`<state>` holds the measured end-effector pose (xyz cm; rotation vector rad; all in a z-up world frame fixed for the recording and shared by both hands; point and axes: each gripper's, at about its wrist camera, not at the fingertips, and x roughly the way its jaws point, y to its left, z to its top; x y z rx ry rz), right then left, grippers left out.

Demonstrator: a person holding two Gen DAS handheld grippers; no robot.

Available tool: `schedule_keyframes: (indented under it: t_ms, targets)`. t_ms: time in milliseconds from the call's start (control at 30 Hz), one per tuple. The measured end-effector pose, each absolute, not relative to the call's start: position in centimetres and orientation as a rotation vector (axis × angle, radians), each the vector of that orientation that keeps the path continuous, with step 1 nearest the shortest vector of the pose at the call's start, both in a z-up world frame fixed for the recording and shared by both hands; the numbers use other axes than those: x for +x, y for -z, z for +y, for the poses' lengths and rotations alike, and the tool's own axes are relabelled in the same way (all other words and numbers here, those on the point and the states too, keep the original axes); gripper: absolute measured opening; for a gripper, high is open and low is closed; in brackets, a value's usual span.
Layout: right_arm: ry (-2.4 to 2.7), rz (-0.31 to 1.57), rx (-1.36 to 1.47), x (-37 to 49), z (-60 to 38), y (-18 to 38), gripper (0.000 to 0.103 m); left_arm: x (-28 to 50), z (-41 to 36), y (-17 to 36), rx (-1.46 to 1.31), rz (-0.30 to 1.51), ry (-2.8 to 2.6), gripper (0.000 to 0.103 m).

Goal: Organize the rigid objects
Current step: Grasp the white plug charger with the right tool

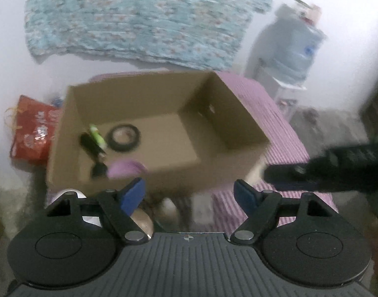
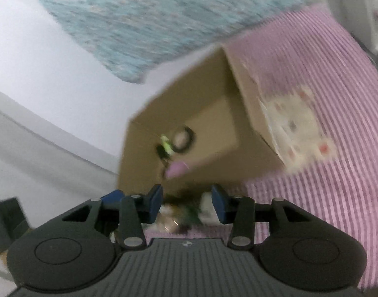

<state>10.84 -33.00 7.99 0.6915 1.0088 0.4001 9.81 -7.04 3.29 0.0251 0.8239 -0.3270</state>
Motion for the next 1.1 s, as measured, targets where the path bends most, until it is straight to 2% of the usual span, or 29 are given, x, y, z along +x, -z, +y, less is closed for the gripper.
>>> schedule_keyframes:
  t_ms: [233, 433, 700, 833, 1000, 1100]
  targets:
    - [-0.338, 1.108, 0.772, 11.4, -32.1, -4.0, 0.047, 8.4, -9.4, 2.0, 0.121, 0.855, 0.357, 0.062]
    - [-0.317, 1.164, 0.759, 13.0, -30.1, -2.2, 0.047, 9.5, -9.9, 5.4, 0.171, 0.864, 0.327, 0.054]
    - [-0.317, 1.211, 0.719, 15.3, -28.3, -0.6, 0.047, 9.8, -10.5, 6.6, 0.198, 0.841, 0.338, 0.051]
    - [-0.317, 1.231, 0.689, 16.1, -27.7, 0.0, 0.047, 10.9, -10.6, 7.2, 0.205, 0.846, 0.331, 0.041]
    - [-0.326, 1.256, 0.658, 16.6, -27.1, 0.5, 0.046, 11.7, -11.0, 7.6, 0.217, 0.846, 0.331, 0.037]
    - [-0.330, 1.266, 0.643, 16.9, -26.8, 0.8, 0.046, 12.3, -11.1, 7.7, 0.216, 0.849, 0.328, 0.030]
